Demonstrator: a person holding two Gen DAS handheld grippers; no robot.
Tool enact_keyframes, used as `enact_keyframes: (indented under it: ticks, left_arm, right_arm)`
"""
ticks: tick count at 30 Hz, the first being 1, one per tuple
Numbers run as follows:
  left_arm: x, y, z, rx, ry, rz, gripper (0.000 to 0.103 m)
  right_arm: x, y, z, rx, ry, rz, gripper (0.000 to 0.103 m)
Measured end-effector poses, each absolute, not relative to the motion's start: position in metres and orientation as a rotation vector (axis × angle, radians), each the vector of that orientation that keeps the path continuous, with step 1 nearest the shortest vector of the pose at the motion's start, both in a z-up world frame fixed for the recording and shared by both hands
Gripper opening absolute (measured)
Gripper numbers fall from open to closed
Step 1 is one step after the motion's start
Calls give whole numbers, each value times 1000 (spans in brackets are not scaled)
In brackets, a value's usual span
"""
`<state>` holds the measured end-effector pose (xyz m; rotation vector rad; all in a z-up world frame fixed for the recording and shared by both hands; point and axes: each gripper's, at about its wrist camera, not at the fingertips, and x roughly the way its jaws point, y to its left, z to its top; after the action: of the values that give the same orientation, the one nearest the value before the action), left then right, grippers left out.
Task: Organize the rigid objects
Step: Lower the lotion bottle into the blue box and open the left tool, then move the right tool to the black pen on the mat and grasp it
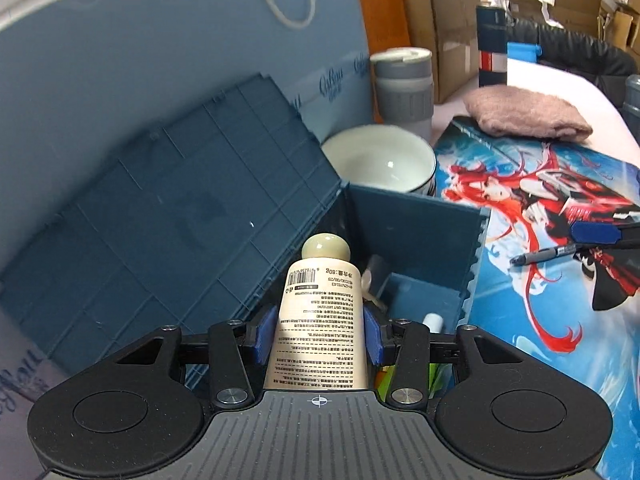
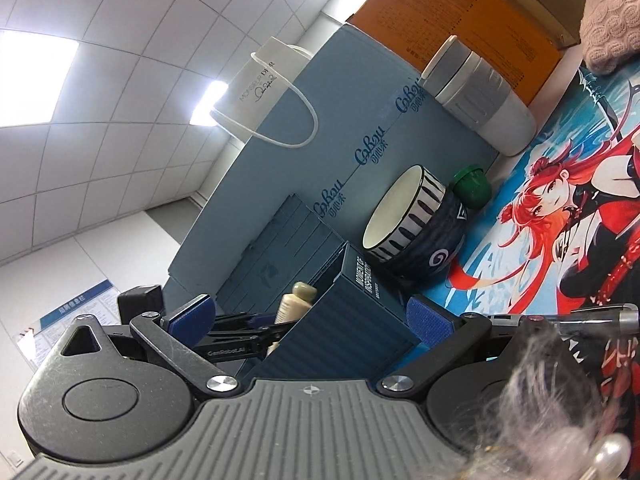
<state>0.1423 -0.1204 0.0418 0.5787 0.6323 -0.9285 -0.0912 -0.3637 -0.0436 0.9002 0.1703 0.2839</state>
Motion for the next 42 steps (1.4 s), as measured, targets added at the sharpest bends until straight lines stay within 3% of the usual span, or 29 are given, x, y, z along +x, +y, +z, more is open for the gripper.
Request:
enact_keyframes:
  ticks: [16, 18, 20, 28, 30, 32, 42]
  left_arm:
    - [133, -112, 51, 404, 629, -930, 51]
    - [125, -104, 58, 338, 600, -909, 55]
    - [115, -99, 64, 258, 576, -894, 69]
    - [57, -96, 67, 145, 466, -944, 75]
    - [48, -94, 67, 130, 446, -943, 83]
    - [42, -89, 67, 113, 426, -916, 93]
    - [46, -62, 58, 75, 426, -805, 100]
  right_arm:
    - [-93, -367, -46, 920, 167, 267, 103]
    - [-93, -366, -46, 917, 171, 264, 103]
    - [-93, -366, -46, 912, 173, 263, 103]
    - [-100, -371, -45, 911, 159, 219, 103]
    - [-105, -375, -39, 888, 148, 198, 103]
    - [-110, -381, -29, 835, 141, 169, 103]
    - [-91, -379, 3, 178, 447, -221, 103]
